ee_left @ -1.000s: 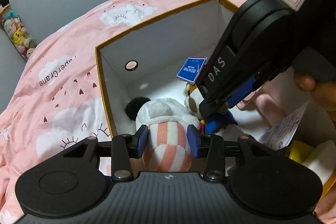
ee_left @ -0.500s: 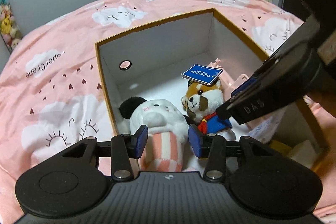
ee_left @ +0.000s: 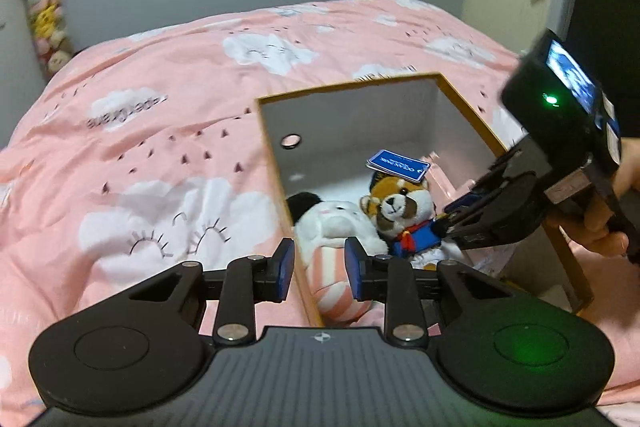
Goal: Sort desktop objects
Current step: 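Lower the dog plush into the box and open the right tool while the left tool lowers the white plush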
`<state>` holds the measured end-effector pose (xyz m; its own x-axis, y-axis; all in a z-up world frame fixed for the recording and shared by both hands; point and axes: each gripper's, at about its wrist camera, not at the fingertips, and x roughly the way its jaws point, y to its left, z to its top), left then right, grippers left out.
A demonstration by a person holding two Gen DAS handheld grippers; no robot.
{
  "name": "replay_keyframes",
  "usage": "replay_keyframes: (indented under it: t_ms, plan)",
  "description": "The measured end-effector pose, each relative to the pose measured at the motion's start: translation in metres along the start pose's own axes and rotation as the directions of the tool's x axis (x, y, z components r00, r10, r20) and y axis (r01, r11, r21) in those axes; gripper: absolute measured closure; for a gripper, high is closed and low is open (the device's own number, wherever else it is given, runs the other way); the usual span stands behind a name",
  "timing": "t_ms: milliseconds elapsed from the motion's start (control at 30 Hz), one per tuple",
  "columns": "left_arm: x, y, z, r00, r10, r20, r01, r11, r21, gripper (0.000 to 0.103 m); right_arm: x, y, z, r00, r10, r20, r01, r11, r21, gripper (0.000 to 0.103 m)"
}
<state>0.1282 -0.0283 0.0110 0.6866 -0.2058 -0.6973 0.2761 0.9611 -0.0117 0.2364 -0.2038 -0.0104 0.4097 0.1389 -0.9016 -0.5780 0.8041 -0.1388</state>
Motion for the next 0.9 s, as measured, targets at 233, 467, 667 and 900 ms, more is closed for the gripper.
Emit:
replay_keyframes:
  t_ms: [233, 467, 667, 900]
  plan:
    - [-0.012, 0.022, -0.01, 0.997, 0.08, 0.022, -0.078, 0.994, -0.075, 0.072, -0.046, -0.001, -0.003, 0.983, 0.14, 0.121, -0.158, 0.975, 0.157, 0.063]
    - [-0.006, 0.032, -0.026, 0.992, 0.121, -0.027, -0.123, 0.982, -0.145, 0.072, -0.032, 0.019, -0.006, 0.929, 0.335, 0.159, -0.371, 0.846, 0.383, 0.045]
    - [-0.003, 0.04, -0.037, 0.993, 0.105, -0.051, -0.113, 0.976, -0.189, 0.072, -0.01, 0.047, 0.004, 0.943, 0.31, 0.121, -0.333, 0.873, 0.356, 0.047]
    - [0.003, 0.044, -0.04, 0.995, 0.086, -0.058, -0.096, 0.974, -0.207, 0.072, 0.012, 0.064, 0.009, 0.97, 0.233, 0.07, -0.243, 0.946, 0.216, 0.056]
